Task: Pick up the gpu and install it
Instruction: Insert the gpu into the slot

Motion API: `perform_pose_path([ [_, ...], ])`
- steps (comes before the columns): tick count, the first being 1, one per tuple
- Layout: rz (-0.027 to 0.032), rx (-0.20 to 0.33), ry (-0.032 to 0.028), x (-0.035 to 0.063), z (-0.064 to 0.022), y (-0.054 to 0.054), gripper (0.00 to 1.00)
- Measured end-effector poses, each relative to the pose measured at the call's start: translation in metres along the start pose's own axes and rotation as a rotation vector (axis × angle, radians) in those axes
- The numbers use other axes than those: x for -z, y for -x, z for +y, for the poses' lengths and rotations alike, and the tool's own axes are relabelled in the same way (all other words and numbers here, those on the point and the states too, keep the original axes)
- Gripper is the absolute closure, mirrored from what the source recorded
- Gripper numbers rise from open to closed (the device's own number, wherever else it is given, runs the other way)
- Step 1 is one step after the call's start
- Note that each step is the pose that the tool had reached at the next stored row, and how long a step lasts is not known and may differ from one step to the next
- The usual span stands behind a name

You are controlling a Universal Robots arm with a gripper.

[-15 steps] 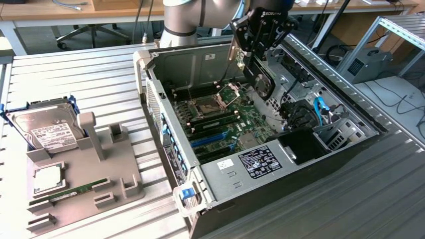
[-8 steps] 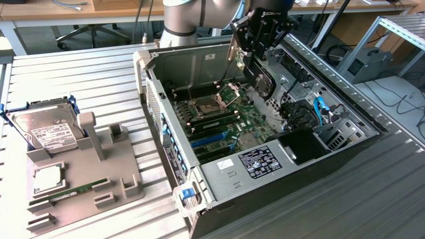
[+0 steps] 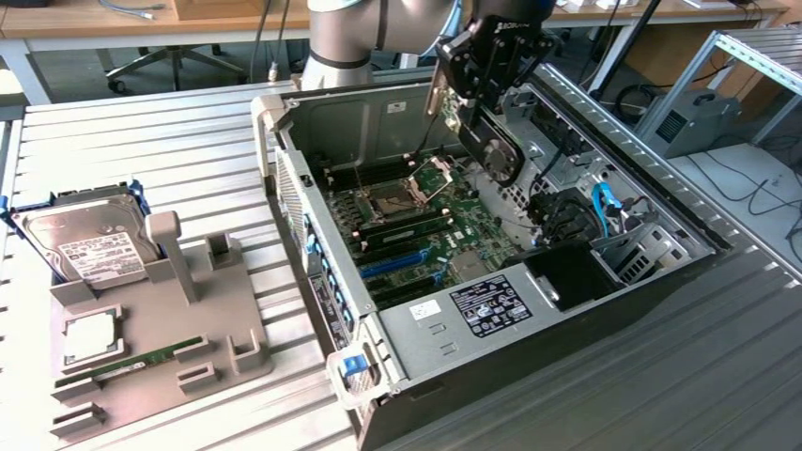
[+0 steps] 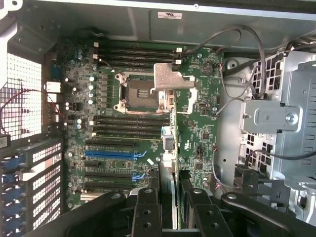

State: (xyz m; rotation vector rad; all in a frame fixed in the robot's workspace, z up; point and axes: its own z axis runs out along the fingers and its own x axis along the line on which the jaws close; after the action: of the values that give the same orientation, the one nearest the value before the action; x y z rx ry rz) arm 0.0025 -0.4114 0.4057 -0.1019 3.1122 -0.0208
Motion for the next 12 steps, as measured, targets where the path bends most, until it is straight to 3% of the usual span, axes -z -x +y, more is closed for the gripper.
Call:
perform_pose_path([
  [12, -0.0012, 0.088, 0.0023, 0.0, 0.0, 0.0, 0.73],
])
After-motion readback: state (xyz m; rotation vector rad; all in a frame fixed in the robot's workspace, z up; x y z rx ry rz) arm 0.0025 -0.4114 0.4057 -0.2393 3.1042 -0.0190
